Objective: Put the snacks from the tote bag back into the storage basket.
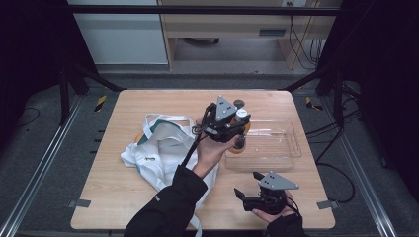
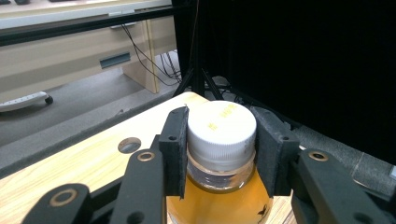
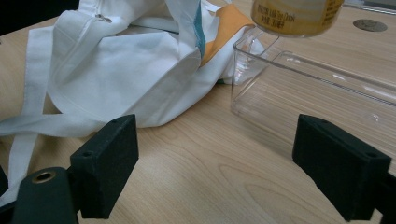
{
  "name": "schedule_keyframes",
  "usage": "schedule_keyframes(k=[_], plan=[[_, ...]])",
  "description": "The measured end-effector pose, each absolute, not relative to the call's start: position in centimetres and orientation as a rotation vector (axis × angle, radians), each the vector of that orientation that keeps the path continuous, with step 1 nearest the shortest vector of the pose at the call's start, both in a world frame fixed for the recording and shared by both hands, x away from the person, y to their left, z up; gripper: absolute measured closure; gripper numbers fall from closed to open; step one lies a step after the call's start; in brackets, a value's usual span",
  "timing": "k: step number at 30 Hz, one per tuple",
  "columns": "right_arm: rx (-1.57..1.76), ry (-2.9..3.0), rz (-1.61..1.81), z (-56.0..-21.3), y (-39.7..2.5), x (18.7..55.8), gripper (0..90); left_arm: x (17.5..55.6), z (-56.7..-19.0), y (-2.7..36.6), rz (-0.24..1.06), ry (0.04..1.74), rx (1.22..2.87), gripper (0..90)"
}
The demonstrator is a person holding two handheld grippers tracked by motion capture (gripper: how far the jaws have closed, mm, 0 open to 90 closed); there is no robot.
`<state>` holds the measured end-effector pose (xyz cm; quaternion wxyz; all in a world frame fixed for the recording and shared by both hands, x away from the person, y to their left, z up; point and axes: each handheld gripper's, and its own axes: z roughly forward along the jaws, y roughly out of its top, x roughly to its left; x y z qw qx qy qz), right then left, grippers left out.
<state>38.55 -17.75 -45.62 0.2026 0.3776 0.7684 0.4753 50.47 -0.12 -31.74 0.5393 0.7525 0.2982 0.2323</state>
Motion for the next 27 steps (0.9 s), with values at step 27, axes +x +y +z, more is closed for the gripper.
schedule_keyframes(k=[27], plan=[[1.048,2.148,1.323,-45.7,-17.7,38.6,14.8,51.6,-35.5,-0.5,0.532,0.737,1.850,58.6]])
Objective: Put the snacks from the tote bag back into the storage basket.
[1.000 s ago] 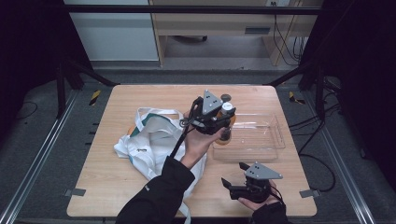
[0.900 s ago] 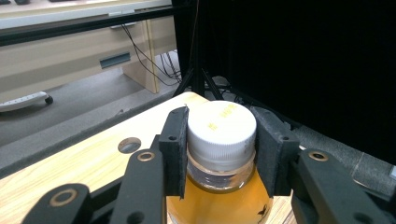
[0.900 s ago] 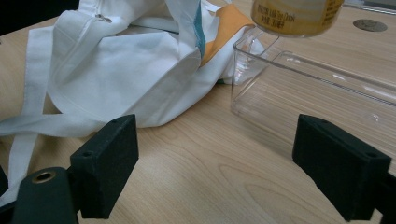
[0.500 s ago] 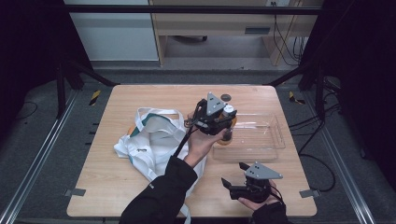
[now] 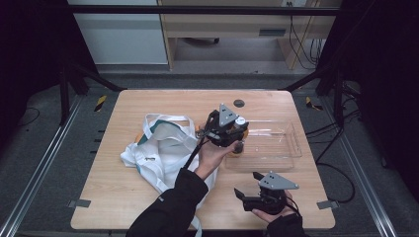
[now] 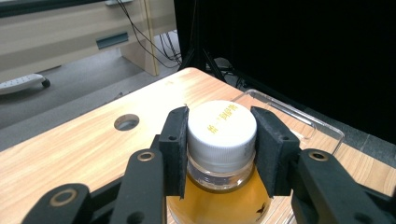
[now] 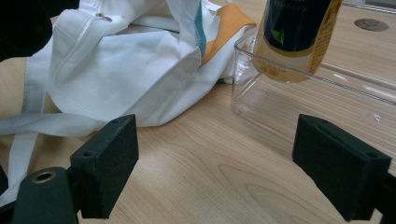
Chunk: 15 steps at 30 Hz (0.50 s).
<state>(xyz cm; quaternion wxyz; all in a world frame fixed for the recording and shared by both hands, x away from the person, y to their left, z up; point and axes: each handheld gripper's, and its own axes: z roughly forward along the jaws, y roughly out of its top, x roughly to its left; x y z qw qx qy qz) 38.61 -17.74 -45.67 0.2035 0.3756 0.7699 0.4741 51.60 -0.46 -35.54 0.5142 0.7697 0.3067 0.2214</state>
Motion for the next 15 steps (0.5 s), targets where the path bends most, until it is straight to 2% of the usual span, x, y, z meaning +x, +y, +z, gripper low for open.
schedule_keyframes(k=[15], plan=[[1.049,2.155,1.323,-45.7,-17.7,38.6,14.8,51.8,-37.6,-0.2,0.522,0.743,1.901,58.5]])
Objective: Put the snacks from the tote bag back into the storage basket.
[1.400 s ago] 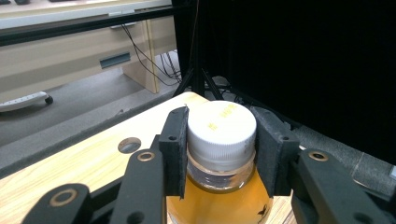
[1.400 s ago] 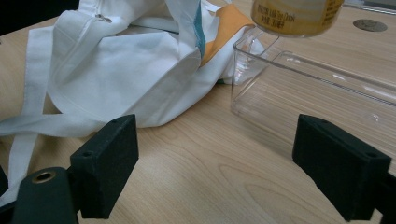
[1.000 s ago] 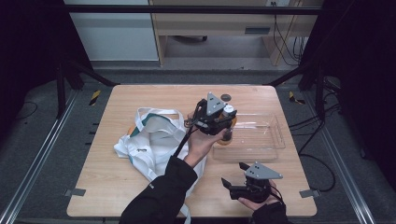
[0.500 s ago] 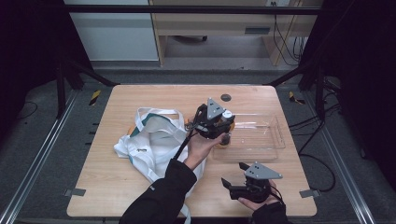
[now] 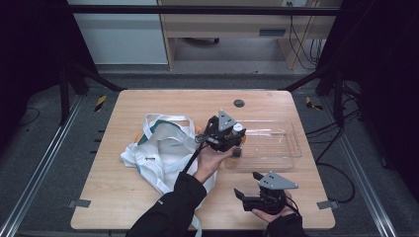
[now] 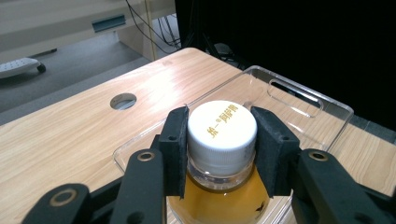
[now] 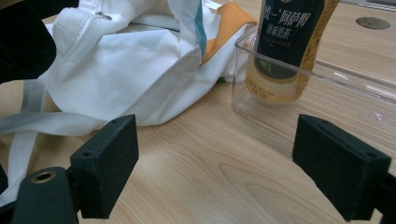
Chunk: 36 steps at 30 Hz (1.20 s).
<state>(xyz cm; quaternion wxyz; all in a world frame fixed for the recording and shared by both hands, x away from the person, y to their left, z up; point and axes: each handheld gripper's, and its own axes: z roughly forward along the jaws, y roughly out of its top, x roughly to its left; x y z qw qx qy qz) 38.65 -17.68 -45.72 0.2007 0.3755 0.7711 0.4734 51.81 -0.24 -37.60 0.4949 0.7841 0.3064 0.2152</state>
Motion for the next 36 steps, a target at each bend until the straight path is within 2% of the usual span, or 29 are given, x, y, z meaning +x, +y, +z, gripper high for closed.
schedule_keyframes(k=[25,36], plan=[[1.054,2.150,1.320,-45.7,-17.7,38.6,14.8,51.6,-39.1,-0.1,0.515,0.733,1.919,57.7],[1.066,2.143,1.316,-45.7,-17.9,38.7,14.7,50.3,-37.8,2.0,0.482,0.670,1.915,44.9]])
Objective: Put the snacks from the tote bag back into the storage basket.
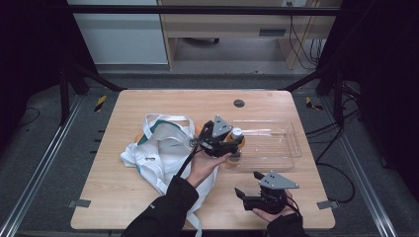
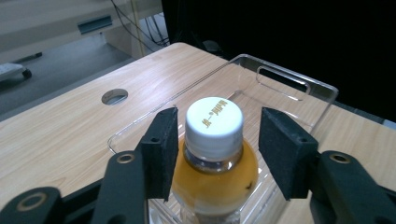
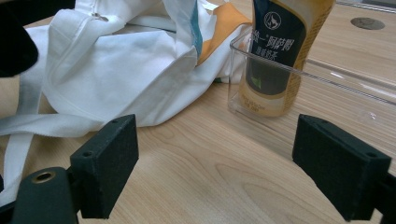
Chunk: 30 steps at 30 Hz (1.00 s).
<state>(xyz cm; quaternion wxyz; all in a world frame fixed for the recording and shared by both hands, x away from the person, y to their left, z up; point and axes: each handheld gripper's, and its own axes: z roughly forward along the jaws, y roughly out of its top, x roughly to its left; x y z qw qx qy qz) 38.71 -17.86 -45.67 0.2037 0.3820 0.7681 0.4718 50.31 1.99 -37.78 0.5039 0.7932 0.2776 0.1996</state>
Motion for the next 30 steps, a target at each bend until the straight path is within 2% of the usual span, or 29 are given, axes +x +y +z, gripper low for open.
schedule_keyframes(k=[12,30], plan=[[1.075,2.134,1.305,-45.7,-18.0,38.8,14.6,48.3,-37.6,7.3,0.478,0.643,1.939,33.3],[1.090,2.122,1.292,-45.8,-18.2,39.0,13.8,45.2,-40.3,14.9,0.509,0.702,1.964,28.6]])
